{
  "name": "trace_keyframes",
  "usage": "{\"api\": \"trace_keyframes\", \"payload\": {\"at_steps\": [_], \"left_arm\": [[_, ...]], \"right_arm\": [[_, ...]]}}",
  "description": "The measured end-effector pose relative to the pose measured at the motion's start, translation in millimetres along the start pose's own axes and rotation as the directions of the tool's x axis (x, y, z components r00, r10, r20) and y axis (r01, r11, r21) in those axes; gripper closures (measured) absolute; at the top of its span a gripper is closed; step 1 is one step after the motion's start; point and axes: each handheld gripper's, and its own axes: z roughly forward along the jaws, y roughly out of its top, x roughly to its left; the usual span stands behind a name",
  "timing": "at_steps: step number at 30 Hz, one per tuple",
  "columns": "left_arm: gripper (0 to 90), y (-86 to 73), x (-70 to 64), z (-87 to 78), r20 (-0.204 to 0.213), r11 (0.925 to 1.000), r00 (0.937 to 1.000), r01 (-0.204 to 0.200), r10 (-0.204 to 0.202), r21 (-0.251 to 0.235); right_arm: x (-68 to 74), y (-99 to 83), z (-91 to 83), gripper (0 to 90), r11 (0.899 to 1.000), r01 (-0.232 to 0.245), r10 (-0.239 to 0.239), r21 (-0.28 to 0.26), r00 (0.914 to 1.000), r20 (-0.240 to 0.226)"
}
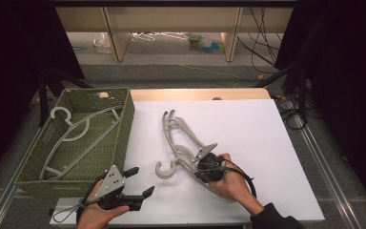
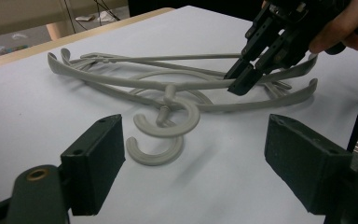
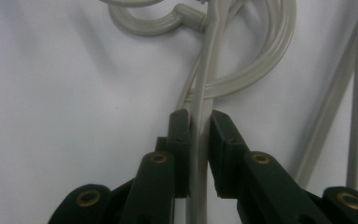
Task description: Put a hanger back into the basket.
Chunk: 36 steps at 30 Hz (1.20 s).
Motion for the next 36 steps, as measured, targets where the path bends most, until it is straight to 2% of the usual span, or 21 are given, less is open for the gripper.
{"api": "trace_keyframes", "payload": {"at_steps": [5, 6, 9, 10, 11, 12, 14, 15, 16, 17, 18, 20, 21, 22, 24, 27, 30, 31, 32, 35, 36], "left_arm": [[19.9, 0.1, -0.7, 0.1, 0.002, 1.0000, 1.0000, -0.005, 0.005, 0.001], [19.9, 0.1, -0.6, 0.1, 0.001, 1.0000, 1.0000, -0.003, 0.003, 0.000], [19.9, -0.1, -0.7, 0.4, 0.008, 0.9999, 1.0000, 0.005, -0.005, -0.011], [19.9, 0.6, 1.3, 0.2, 0.010, 0.9995, 0.9995, -0.030, 0.030, -0.010], [20.1, 0.1, 0.1, -0.5, -0.003, 0.9999, 0.9999, -0.010, 0.010, 0.003], [20.0, 0.1, 0.1, -0.5, -0.003, 0.9999, 0.9999, -0.010, 0.010, 0.003], [20.1, -0.1, -0.3, -0.2, -0.003, 1.0000, 1.0000, -0.005, 0.005, -0.001], [20.2, -0.4, -0.3, 0.1, 0.008, 1.0000, 1.0000, 0.000, 0.001, -0.008], [20.2, -0.4, -0.3, 0.1, 0.008, 1.0000, 1.0000, 0.000, 0.001, -0.008], [20.2, 0.5, 1.3, -0.5, 0.001, 0.9993, 0.9993, -0.037, 0.037, 0.001], [20.3, -0.1, 0.1, -0.1, -0.005, 0.9998, 0.9998, -0.017, 0.017, 0.006], [20.6, -0.2, -0.8, 0.6, -0.008, 0.9998, 0.9997, -0.022, 0.022, 0.003], [20.6, -0.2, -1.2, 0.6, -0.009, 0.9995, 0.9995, -0.031, 0.031, 0.005], [20.7, 0.0, -1.8, 0.3, -0.011, 0.9991, 0.9991, -0.041, 0.041, 0.008], [20.8, 0.1, -1.5, 0.2, -0.013, 0.9992, 0.9991, -0.040, 0.040, 0.007], [21.0, 0.1, -0.8, 0.1, -0.017, 0.9990, 0.9989, -0.043, 0.043, 0.010], [21.2, 1.3, 0.1, 0.5, 0.000, 0.9999, 0.9999, -0.016, 0.016, -0.005], [21.2, 2.5, 0.7, 0.4, -0.007, 0.9994, 0.9993, -0.036, 0.036, -0.003], [21.2, 3.1, 0.5, 1.0, -0.003, 0.9992, 0.9992, -0.040, 0.040, -0.005], [21.2, 5.8, 0.6, 2.6, -0.004, 0.9991, 0.9993, -0.037, 0.037, -0.021], [21.2, 7.8, -0.5, 3.7, -0.004, 0.9985, 0.9987, -0.050, 0.050, -0.020]], "right_arm": [[-7.5, -4.0, -12.4, 81.9, 0.999, 0.037, -0.037, -0.038, 0.9993, 0.012], [-6.9, -3.9, -14.9, 81.9, 0.998, 0.044, -0.043, -0.039, 0.9987, 0.027], [-6.9, -3.6, -20.1, 81.9, 0.997, 0.068, -0.067, -0.035, 0.9972, 0.033], [-7.5, -3.8, -22.8, 82.0, 0.996, 0.078, -0.077, -0.044, 0.9966, 0.030], [-7.7, -4.6, -27.7, 82.0, 0.994, 0.089, -0.087, -0.062, 0.9958, 0.028], [-7.2, -5.0, -30.3, 82.0, 0.993, 0.092, -0.091, -0.068, 0.9954, 0.029], [-7.0, -5.5, -33.5, 82.0, 0.992, 0.099, -0.098, -0.078, 0.9950, 0.019], [-7.3, -6.6, -40.5, 82.1, 0.989, 0.108, -0.110, -0.098, 0.9939, -0.011], [-7.0, -7.3, -43.5, 82.1, 0.988, 0.106, -0.109, -0.109, 0.9938, -0.019], [-7.0, -7.3, -43.5, 82.1, 0.988, 0.106, -0.109, -0.109, 0.9938, -0.019], [-7.3, -8.0, -45.9, 82.1, 0.987, 0.110, -0.114, -0.118, 0.9932, -0.024], [-7.0, -9.9, -52.8, 82.1, 0.985, 0.118, -0.126, -0.127, 0.9906, -0.054], [-7.0, -9.9, -52.8, 82.1, 0.985, 0.118, -0.126, -0.127, 0.9906, -0.054], [-6.5, -10.7, -56.8, 82.1, 0.981, 0.117, -0.128, -0.153, 0.9898, -0.062], [-6.6, -10.9, -58.9, 82.1, 0.981, 0.114, -0.127, -0.160, 0.9888, -0.078], [-6.3, -11.9, -64.7, 82.1, 0.979, 0.122, -0.137, -0.162, 0.9874, -0.079], [-4.8, -13.2, -67.5, 82.1, 0.976, 0.121, -0.136, -0.181, 0.9877, -0.077], [-4.5, -13.0, -68.1, 82.1, 0.975, 0.126, -0.141, -0.182, 0.9872, -0.074], [-3.6, -12.3, -68.9, 82.1, 0.976, 0.135, -0.149, -0.170, 0.9858, -0.077], [-1.5, -11.4, -69.9, 82.1, 0.971, 0.136, -0.156, -0.196, 0.9834, -0.092], [-0.8, -11.5, -70.4, 82.1, 0.971, 0.131, -0.151, -0.201, 0.9845, -0.089]]}}
